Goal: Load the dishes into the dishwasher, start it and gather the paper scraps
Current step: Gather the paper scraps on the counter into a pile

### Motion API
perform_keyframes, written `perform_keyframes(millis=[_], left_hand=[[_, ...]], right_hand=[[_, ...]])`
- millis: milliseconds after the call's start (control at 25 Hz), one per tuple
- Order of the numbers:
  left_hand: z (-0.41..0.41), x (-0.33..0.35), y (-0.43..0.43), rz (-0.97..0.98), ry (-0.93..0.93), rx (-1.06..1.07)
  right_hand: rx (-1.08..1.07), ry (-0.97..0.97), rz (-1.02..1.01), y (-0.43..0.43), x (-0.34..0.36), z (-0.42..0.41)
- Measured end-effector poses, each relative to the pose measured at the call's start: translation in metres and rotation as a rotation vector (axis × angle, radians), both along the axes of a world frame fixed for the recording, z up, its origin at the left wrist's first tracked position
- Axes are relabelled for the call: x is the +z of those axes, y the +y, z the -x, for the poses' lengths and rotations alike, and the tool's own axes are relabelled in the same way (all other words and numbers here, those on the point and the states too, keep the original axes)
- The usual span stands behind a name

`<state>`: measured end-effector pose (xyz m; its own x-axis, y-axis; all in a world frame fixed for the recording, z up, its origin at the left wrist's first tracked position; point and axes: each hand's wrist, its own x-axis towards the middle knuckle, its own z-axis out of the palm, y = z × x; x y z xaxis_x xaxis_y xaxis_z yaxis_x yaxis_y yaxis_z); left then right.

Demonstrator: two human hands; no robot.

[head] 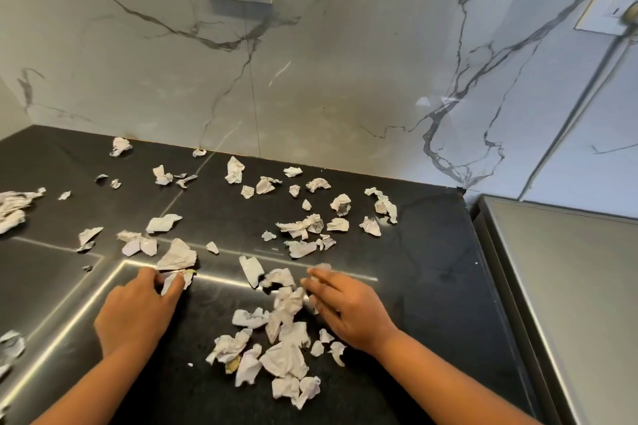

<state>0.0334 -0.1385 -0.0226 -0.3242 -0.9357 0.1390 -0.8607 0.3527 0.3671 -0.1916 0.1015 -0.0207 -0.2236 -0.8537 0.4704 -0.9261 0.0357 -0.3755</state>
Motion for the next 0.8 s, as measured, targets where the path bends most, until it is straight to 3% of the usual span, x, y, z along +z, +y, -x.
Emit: perform_keyframes(millis=[40,120,240,280,400,480,600,640,720,800], left_hand=[[0.000,-0.002,-0.001,-0.011,-0.002,0.006],[0.001,-0.002,0.002,-0.024,0.002,0.002],[0.000,-0.004,0.004,-0.036,0.030,0.005],[0.000,-0.004,0.003,-0.037,0.023,0.005],[-0.002,-0.007,0.001,-0.022,0.045,0.003],[-0.002,-0.007,0.003,-0.007,0.062,-0.006],[-0.002,-0.009,0.006,0.015,0.073,-0.013],[-0.002,-0.008,0.006,0.009,0.066,0.000],[-0.001,-0.009,0.005,-0.018,0.055,0.025],[0.003,-0.005,0.005,-0.036,0.058,0.038]], right_hand=[[-0.029,-0.045,0.094,0.000,-0.005,0.005],[-0.307,-0.086,0.141,-0.007,-0.003,0.026],[-0.680,-0.223,-0.256,-0.020,0.005,0.064],[-0.654,-0.252,-0.323,-0.025,0.006,0.066],[-0.268,-0.301,-0.344,-0.042,0.015,0.037],[-0.149,-0.219,-0.236,-0.049,0.017,0.026],[-0.443,-0.148,0.066,-0.058,0.020,0.061],[-0.603,-0.140,0.052,-0.060,0.021,0.084],[-0.836,-0.207,-0.214,-0.059,0.018,0.124],[-0.817,-0.214,-0.389,-0.058,0.009,0.140]])
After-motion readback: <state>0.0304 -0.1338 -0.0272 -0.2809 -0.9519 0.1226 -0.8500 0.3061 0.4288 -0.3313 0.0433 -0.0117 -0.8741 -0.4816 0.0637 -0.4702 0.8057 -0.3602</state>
